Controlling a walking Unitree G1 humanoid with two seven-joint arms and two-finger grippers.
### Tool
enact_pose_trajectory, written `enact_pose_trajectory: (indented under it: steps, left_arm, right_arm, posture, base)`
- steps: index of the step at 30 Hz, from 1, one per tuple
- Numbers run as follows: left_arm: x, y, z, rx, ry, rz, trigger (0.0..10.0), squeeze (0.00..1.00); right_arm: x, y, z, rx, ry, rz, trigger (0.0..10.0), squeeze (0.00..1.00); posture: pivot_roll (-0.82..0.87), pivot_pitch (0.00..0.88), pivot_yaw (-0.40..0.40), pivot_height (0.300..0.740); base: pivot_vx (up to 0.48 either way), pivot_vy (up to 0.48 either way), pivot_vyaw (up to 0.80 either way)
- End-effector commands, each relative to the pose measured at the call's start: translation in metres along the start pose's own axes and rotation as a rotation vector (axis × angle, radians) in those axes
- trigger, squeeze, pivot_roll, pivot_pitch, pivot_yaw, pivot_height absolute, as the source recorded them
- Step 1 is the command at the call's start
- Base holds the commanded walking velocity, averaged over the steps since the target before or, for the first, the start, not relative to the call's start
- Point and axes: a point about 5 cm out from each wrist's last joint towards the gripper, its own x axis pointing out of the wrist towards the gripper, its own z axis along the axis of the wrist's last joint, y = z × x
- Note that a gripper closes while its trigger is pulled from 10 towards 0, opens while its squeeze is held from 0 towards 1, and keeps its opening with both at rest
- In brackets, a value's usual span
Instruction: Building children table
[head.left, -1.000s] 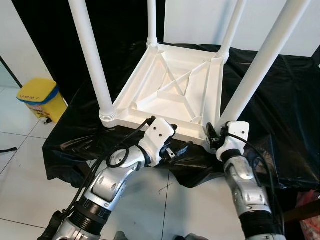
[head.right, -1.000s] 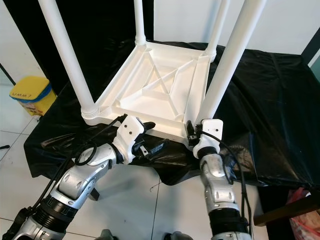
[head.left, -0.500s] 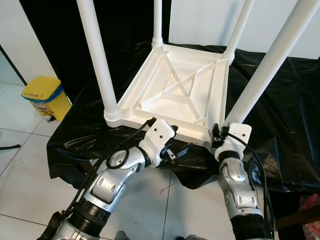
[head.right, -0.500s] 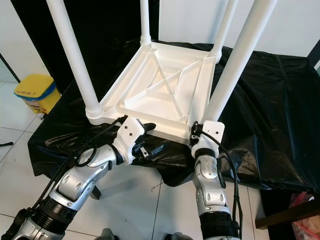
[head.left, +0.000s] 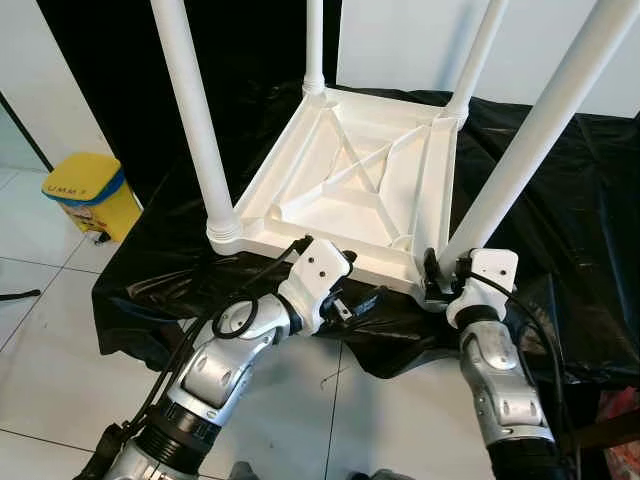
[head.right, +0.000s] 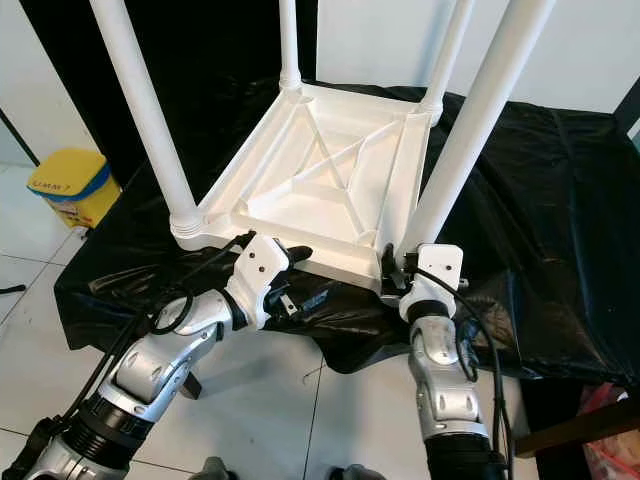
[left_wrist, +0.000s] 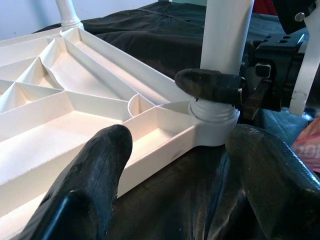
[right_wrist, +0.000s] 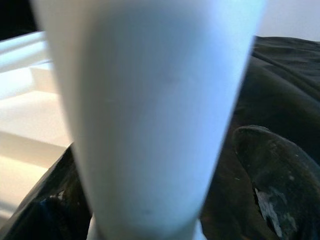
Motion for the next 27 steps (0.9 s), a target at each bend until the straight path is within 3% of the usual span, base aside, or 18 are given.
enact_pose_trajectory:
  steps: [1,3,4,5,6,8,16,20,21,22,24,25,27]
  left_arm:
    - [0.0,-0.008,-0.002,-0.016,0.011,-0.087,10.0,0.0]
    - [0.0,-0.008,-0.002,-0.015,0.011,-0.087,10.0,0.0]
    - [0.0,-0.008,-0.002,-0.015,0.012,-0.089,10.0,0.0]
    - [0.0,-0.008,-0.002,-0.015,0.012,-0.089,10.0,0.0]
    - [0.0,-0.007,-0.002,-0.014,0.013,-0.091,10.0,0.0]
    - [0.0,-0.007,-0.002,-0.014,0.013,-0.091,10.0,0.0]
    - [0.0,-0.006,-0.001,-0.01,0.014,-0.097,10.0,0.0]
    - [0.001,-0.006,-0.001,-0.01,0.014,-0.099,10.0,0.0]
    - [0.001,-0.006,-0.001,-0.009,0.014,-0.1,10.0,0.0]
    - [0.001,-0.006,-0.001,-0.01,0.014,-0.1,10.0,0.0]
    - [0.001,-0.007,-0.001,-0.01,0.014,-0.1,10.0,0.0]
    - [0.0,-0.007,-0.001,-0.01,0.014,-0.099,10.0,0.0]
    - [0.0,-0.007,-0.001,-0.012,0.016,-0.097,10.0,0.0]
  right_arm:
    - [-0.002,-0.004,0.001,0.01,-0.011,0.008,10.0,1.0]
    - [-0.001,-0.004,0.004,0.011,-0.021,0.077,10.0,1.0]
    - [0.0,-0.004,0.007,0.009,-0.024,0.174,10.0,0.99]
    - [0.0,-0.004,0.007,0.009,-0.024,0.174,10.0,0.99]
    - [0.002,-0.004,0.009,0.004,-0.022,0.266,10.0,0.0]
    - [0.002,-0.004,0.009,0.004,-0.022,0.266,10.0,0.0]
    - [0.018,-0.01,0.009,-0.069,0.008,0.481,10.0,0.0]
    - [0.025,-0.008,0.006,-0.094,0.02,0.506,10.0,0.0]
    - [0.027,-0.008,0.005,-0.094,0.024,0.512,9.5,0.0]
    - [0.029,-0.008,0.004,-0.09,0.027,0.522,3.0,0.0]
    - [0.03,-0.008,0.004,-0.085,0.029,0.528,3.0,0.0]
    - [0.03,-0.008,0.003,-0.078,0.029,0.536,0.0,0.0]
    - [0.03,-0.009,0.002,-0.073,0.031,0.545,0.0,0.0]
  posture:
    - [0.02,0.067,-0.06,0.74]
    - [0.02,0.069,-0.055,0.74]
    - [0.02,0.069,-0.048,0.74]
    - [0.02,0.069,-0.048,0.74]
    - [0.02,0.068,-0.048,0.74]
    - [0.02,0.068,-0.048,0.74]
    - [0.02,0.063,-0.041,0.74]
    - [0.02,0.063,-0.041,0.74]
    - [0.02,0.062,-0.042,0.74]
    - [0.02,0.063,-0.043,0.74]
    - [0.02,0.063,-0.043,0.74]
    - [0.03,0.066,-0.046,0.74]
    - [0.03,0.066,-0.047,0.74]
  base:
    - [0.0,0.0,0.0]
    - [0.0,0.0,0.0]
    - [0.0,0.0,0.0]
    - [0.0,0.0,0.0]
    - [0.0,0.0,0.0]
    - [0.0,0.0,0.0]
    - [0.0,0.0,0.0]
    - [0.0,0.0,0.0]
    - [0.0,0.0,0.0]
    - [0.0,0.0,0.0]
    - [0.0,0.0,0.0]
    - [0.0,0.0,0.0]
    - [0.0,0.0,0.0]
